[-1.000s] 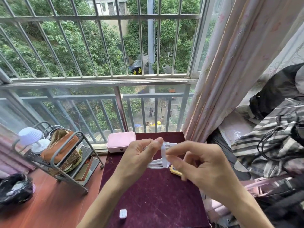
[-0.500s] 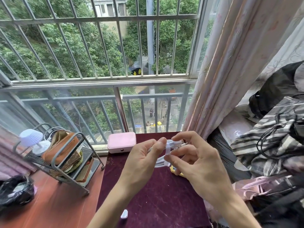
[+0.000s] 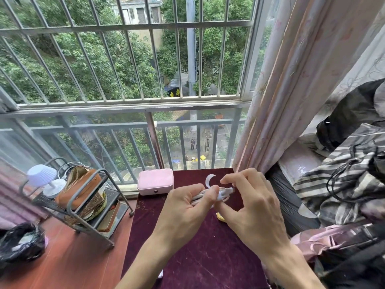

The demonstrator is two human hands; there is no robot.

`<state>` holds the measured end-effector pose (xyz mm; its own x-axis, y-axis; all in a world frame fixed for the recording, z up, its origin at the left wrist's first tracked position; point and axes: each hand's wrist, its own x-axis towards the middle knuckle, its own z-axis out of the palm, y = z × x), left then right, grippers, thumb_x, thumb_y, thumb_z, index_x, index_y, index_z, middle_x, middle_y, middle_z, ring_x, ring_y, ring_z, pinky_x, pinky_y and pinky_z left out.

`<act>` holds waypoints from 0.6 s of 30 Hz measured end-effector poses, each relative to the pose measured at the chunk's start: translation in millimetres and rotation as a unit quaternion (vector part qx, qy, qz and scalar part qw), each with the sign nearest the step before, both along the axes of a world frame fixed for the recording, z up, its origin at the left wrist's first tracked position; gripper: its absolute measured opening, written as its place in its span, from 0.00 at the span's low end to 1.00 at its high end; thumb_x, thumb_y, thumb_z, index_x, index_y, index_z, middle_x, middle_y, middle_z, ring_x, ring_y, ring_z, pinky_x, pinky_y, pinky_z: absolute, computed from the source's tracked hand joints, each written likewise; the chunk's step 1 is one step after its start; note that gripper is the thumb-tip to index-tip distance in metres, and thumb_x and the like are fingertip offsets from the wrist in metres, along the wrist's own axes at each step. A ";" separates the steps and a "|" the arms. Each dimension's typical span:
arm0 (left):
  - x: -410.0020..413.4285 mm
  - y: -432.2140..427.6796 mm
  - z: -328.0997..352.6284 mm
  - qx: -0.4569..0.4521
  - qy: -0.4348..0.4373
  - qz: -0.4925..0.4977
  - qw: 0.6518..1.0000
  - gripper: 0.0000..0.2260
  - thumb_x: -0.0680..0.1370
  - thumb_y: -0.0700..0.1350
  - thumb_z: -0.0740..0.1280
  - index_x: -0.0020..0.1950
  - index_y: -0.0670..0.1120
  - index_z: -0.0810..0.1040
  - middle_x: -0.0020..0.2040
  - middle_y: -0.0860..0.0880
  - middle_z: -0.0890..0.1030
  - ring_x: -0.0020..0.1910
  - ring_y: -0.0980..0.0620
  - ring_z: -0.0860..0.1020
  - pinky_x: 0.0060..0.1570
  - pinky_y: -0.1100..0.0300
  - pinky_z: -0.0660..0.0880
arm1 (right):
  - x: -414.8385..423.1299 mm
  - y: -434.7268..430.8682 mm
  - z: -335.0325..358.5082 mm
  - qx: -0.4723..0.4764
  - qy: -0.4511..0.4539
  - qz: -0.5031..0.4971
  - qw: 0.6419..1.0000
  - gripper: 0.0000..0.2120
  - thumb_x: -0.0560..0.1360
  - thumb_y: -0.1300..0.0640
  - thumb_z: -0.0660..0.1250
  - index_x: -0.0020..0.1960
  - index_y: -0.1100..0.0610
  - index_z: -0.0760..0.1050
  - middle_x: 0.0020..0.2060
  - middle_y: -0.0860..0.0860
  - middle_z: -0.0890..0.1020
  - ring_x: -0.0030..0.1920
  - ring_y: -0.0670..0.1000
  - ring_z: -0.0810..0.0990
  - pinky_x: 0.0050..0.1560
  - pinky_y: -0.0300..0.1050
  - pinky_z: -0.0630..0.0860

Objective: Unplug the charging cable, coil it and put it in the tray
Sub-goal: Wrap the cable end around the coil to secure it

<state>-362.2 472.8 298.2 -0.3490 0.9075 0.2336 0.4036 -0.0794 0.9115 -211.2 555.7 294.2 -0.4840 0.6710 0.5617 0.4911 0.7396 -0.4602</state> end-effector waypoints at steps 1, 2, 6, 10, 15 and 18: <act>-0.2 -0.7 -0.4 0.002 0.000 -0.001 1.000 0.20 0.81 0.58 0.66 0.28 0.58 0.72 0.24 0.59 0.64 0.24 0.60 0.60 0.25 0.67 0.58 | -0.1 1.2 0.5 0.002 -0.009 -0.005 1.000 0.16 0.70 0.46 0.80 0.52 0.52 0.82 0.45 0.44 0.79 0.47 0.48 0.77 0.49 0.46 0.72; -0.8 -1.3 -0.9 0.004 -0.001 -0.003 1.000 0.20 0.80 0.58 0.66 0.28 0.57 0.71 0.25 0.59 0.64 0.25 0.60 0.60 0.25 0.66 0.58 | -0.2 2.5 1.1 -0.005 -0.022 -0.004 1.000 0.15 0.70 0.43 0.77 0.50 0.51 0.82 0.46 0.44 0.80 0.48 0.48 0.78 0.51 0.46 0.70; -2.7 -5.2 -6.5 0.011 -0.005 -0.023 1.000 0.23 0.80 0.59 0.66 0.31 0.45 0.71 0.28 0.58 0.65 0.27 0.58 0.62 0.26 0.57 0.59 | 2.1 8.0 -0.5 -0.125 -0.079 0.083 0.986 0.15 0.74 0.36 0.68 0.48 0.45 0.85 0.51 0.36 0.82 0.56 0.40 0.78 0.58 0.46 0.70; -5.5 -10.8 -11.4 0.007 0.001 -0.030 1.000 0.26 0.79 0.58 0.67 0.31 0.39 0.69 0.28 0.58 0.63 0.27 0.59 0.61 0.26 0.65 0.58 | 5.9 17.1 -5.8 -0.339 -0.050 0.216 0.914 0.11 0.78 0.40 0.71 0.54 0.44 0.87 0.54 0.39 0.85 0.57 0.42 0.83 0.59 0.43 0.79; -7.3 -12.3 -17.8 0.006 0.029 -0.038 0.999 0.22 0.79 0.55 0.68 0.31 0.42 0.76 0.25 0.55 0.67 0.25 0.58 0.63 0.28 0.69 0.63 | 3.4 20.5 -11.1 -0.528 0.015 0.277 0.803 0.07 0.78 0.54 0.76 0.56 0.53 0.86 0.45 0.48 0.85 0.45 0.45 0.80 0.51 0.41 0.76; -9.9 -13.5 -23.9 0.003 0.070 -0.017 0.997 0.24 0.78 0.57 0.69 0.30 0.40 0.76 0.24 0.48 0.71 0.25 0.50 0.67 0.29 0.63 0.63 | 4.9 23.2 -11.8 -0.557 0.027 0.307 0.771 0.05 0.77 0.60 0.77 0.52 0.55 0.83 0.45 0.49 0.82 0.44 0.47 0.77 0.49 0.41 0.75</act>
